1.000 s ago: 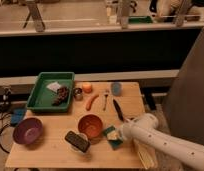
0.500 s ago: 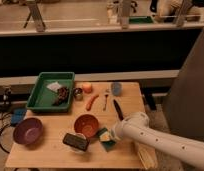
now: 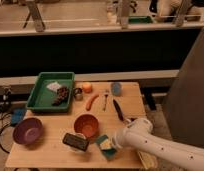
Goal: Wipe table surface with sponge
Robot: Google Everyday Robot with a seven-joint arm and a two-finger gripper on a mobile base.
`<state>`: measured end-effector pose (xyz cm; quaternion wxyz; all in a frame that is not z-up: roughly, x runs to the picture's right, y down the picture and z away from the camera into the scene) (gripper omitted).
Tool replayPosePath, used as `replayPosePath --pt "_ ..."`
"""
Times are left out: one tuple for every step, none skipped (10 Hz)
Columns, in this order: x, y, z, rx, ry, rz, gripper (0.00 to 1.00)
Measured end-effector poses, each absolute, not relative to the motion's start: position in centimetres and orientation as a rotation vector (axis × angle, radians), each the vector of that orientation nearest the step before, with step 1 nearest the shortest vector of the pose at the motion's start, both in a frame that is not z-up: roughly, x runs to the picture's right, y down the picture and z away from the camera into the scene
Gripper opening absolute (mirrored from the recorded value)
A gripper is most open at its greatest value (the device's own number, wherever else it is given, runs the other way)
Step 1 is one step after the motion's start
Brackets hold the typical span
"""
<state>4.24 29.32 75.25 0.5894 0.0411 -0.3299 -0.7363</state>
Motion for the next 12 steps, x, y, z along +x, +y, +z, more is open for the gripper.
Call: replayPosePath --pt "4.4 30.1 74.7 0.089 -0.774 -1.705 0.00" --pt "4.6 31.0 74.2 0.079 -0.779 -1.693 0.00" --pt "5.1 31.7 73.8 0.068 -0.777 -1.682 0.00" --pt "5.9 32.1 73.4 0.058 -0.768 -1.670 0.00" --pt "6.7 32.1 73.1 0.049 -0.754 -1.666 0.00" --pt "7.7 32.0 72.8 0.037 -0.736 -1.660 0.00" --pt "8.5 32.0 72.6 0.026 -0.718 -1.654 0.00" --pt "9.4 31.9 72.8 0.012 -0.701 -1.645 0.00" --pt "9.9 31.9 73.2 0.001 -0.691 -1.638 0.00" --pt "10.4 32.0 74.0 -0.011 -0.680 -1.632 0.00" --pt "10.5 31.9 74.6 -0.016 -0.675 -1.631 0.00" --pt "10.5 31.7 75.6 -0.020 -0.669 -1.630 0.00"
